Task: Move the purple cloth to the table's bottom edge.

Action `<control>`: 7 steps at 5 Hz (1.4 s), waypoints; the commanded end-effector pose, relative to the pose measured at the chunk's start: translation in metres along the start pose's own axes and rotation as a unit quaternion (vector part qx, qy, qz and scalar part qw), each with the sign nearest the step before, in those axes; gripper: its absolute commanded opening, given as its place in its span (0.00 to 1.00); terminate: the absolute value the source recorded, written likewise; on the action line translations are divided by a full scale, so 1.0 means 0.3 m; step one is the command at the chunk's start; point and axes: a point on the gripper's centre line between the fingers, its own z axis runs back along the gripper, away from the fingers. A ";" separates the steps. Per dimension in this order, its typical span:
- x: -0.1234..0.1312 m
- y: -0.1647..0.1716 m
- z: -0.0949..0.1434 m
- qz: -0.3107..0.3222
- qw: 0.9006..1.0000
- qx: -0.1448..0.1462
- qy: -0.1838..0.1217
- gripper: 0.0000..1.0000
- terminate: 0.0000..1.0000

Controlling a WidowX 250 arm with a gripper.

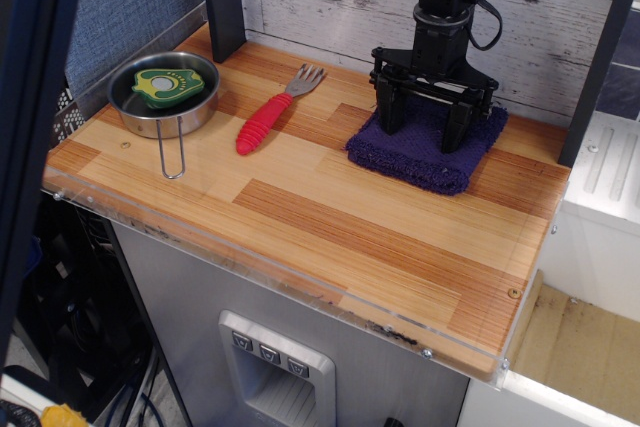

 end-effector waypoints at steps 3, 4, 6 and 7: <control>-0.310 -0.051 -0.136 -0.052 0.985 -0.063 0.151 1.00 0.00; -0.401 -0.041 -0.150 -0.049 0.984 -0.048 0.167 1.00 0.00; -0.542 -0.043 -0.192 -0.028 0.978 -0.017 0.208 1.00 0.00; -0.603 -0.058 -0.183 -0.025 0.977 0.010 0.211 1.00 0.00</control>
